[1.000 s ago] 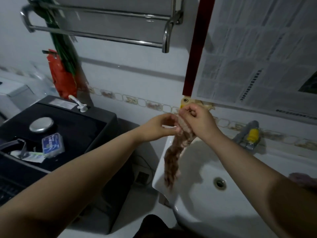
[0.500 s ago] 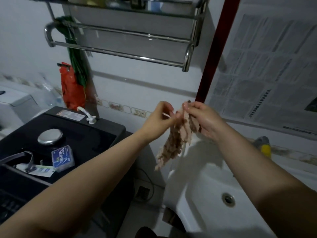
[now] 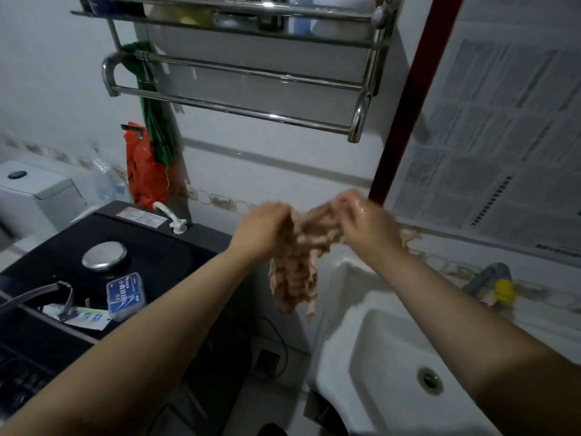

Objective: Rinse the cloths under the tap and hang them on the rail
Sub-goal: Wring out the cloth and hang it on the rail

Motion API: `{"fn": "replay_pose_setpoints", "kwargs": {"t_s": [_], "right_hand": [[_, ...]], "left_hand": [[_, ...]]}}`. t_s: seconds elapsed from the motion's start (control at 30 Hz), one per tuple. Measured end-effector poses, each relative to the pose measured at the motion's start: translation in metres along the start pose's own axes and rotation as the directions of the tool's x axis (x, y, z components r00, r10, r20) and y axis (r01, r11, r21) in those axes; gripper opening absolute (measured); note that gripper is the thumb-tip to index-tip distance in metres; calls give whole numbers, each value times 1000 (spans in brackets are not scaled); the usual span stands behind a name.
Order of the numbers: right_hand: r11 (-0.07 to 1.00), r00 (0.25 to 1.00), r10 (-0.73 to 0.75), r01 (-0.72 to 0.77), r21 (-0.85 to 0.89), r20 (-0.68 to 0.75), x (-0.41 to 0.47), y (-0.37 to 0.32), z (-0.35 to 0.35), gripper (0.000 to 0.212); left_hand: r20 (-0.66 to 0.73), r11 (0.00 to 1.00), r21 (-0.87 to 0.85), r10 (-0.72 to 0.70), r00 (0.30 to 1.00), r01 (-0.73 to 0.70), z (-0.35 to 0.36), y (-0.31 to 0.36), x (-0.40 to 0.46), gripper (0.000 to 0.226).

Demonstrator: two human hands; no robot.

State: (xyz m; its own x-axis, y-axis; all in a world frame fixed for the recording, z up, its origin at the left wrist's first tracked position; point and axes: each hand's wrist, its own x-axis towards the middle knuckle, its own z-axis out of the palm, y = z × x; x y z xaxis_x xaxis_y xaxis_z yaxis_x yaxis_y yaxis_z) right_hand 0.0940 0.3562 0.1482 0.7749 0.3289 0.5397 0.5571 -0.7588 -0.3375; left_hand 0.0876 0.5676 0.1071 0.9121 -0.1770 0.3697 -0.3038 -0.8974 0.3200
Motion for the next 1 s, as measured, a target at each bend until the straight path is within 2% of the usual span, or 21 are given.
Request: {"fn": "replay_pose_setpoints", "kwargs": {"t_s": [0.03,0.07,0.1,0.13,0.17,0.23,0.3,0.37,0.4,0.47,0.5,0.53,0.6,0.63,0.67,0.7,0.77,0.8,0.83,0.9,1.0], "right_hand": [[991,913,126,-97,-94,388,-3,1,6,21],[980,735,198,-137,-144,648,-6,4,12,25],[975,615,217,-173,-139,758,-9,8,14,30],[969,586,214,-228,-95,782,-9,9,11,31],[960,610,215,-274,-51,763,-7,11,7,30],[963,672,219,-265,-46,707,3,14,-7,22],[954,704,229,-301,-10,673,17,18,-24,17],[931,757,235,-355,81,610,32,19,-37,23],[927,797,252,-361,98,550,38,18,-43,24],[905,880,279,-375,201,384,49,10,-52,22],[851,905,301,-397,345,300,55,5,-55,20],[743,912,332,-410,528,241,63,-4,-58,17],[518,921,358,-334,788,155,79,-23,-63,8],[502,933,349,-269,822,93,87,-31,-63,8],[571,948,317,-196,797,7,95,-39,-64,10],[700,964,248,-112,705,-93,104,-44,-64,14],[961,982,23,30,274,-188,124,-47,-58,27],[998,986,-55,57,10,-161,135,-45,-54,38],[978,993,-65,44,-206,-94,145,-44,-49,49],[898,999,22,-1,-440,42,160,-44,-43,66],[800,971,141,3,-600,193,173,-44,-35,72]], "left_hand": [[349,988,137,-114,930,70,5,-5,-1,20],[508,968,224,-219,833,118,6,-10,-4,21],[488,953,225,-291,823,203,3,-16,-6,21],[373,938,181,-343,862,295,-3,-21,-7,20],[202,921,140,-386,900,364,-8,-25,-6,20],[-52,910,233,-342,938,344,-23,-30,-4,19],[-171,892,324,-273,947,316,-36,-35,0,19],[-256,891,294,-275,927,346,-48,-38,7,19],[-297,904,198,-314,902,379,-56,-36,11,19],[-340,890,-229,-453,824,395,-69,-32,24,24],[-350,815,-480,-518,781,325,-76,-28,31,26],[-361,721,-655,-563,743,228,-83,-24,38,24],[-427,644,-762,-584,691,73,-97,-17,56,16],[-457,650,-760,-559,692,22,-103,-15,66,17],[-476,666,-746,-513,714,-18,-108,-14,76,24],[-476,699,-715,-449,756,-36,-111,-15,86,34],[-431,816,-577,-266,862,-37,-115,-15,107,51],[-387,883,-469,-171,906,-34,-117,-15,117,57],[-330,939,-343,-98,939,-23,-118,-16,129,62],[-173,995,-91,-49,984,34,-121,-18,149,69],[-2,981,37,-190,982,190,-123,-21,173,79]]}}
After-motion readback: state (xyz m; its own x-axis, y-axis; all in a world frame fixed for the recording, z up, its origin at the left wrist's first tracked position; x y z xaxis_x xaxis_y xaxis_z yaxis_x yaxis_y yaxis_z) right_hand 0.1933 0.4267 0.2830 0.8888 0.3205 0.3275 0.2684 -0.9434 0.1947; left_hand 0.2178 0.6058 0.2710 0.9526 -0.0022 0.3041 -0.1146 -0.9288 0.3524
